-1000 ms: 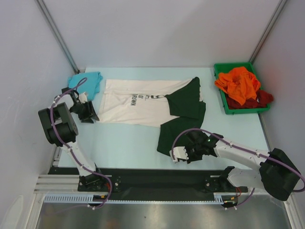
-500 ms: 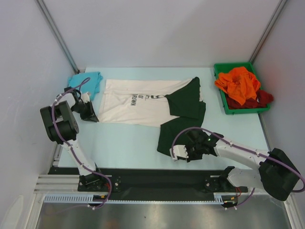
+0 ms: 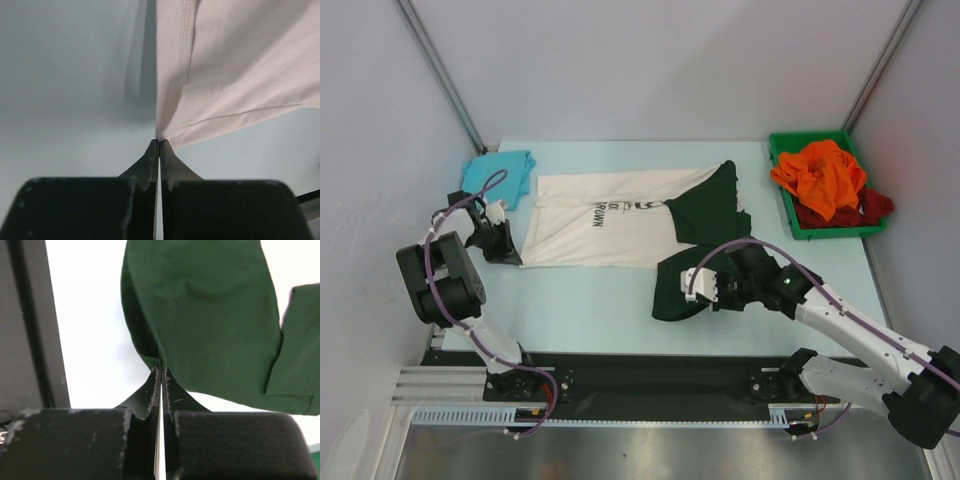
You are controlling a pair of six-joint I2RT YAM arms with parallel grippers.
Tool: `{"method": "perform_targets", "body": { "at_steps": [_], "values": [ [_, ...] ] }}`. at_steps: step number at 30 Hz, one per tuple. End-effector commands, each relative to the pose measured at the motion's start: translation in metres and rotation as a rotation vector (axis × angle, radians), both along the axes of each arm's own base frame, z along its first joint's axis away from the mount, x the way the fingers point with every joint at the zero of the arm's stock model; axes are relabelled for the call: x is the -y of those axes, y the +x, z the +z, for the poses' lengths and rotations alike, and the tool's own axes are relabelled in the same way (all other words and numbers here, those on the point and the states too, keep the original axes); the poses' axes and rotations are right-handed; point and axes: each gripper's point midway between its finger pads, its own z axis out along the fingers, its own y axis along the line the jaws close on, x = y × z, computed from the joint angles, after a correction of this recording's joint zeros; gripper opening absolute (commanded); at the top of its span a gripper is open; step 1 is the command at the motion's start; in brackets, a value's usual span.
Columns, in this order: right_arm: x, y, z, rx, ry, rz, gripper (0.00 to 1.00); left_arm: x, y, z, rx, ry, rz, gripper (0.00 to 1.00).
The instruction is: Fold and stack the t-shirts
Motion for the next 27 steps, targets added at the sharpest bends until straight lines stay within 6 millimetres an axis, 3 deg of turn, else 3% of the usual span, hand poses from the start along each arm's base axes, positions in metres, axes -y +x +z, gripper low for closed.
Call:
{"method": "perform_targets", "body": {
  "at_steps": [1,8,18,25,27],
  "values": [
    [0.005,-0.010,0.023,-0.022,0.021,-0.052,0.00,-0.008,-0.001,0.020,0.070,0.060,-0.026,0.00],
    [0.010,-0.020,0.056,-0.018,0.063,-0.112,0.00,-0.003,-0.001,0.024,0.085,0.045,-0.045,0.00],
    [0.012,0.053,0.126,0.211,0.166,-0.245,0.00,0.037,0.007,0.039,0.121,0.037,-0.165,0.00],
    [0.027,0.085,0.152,0.299,0.199,-0.344,0.00,0.023,0.032,0.079,0.219,0.111,-0.163,0.01],
    [0.026,0.092,0.154,0.310,0.198,-0.355,0.00,0.021,0.037,0.082,0.216,0.112,-0.167,0.00]
  ]
}}
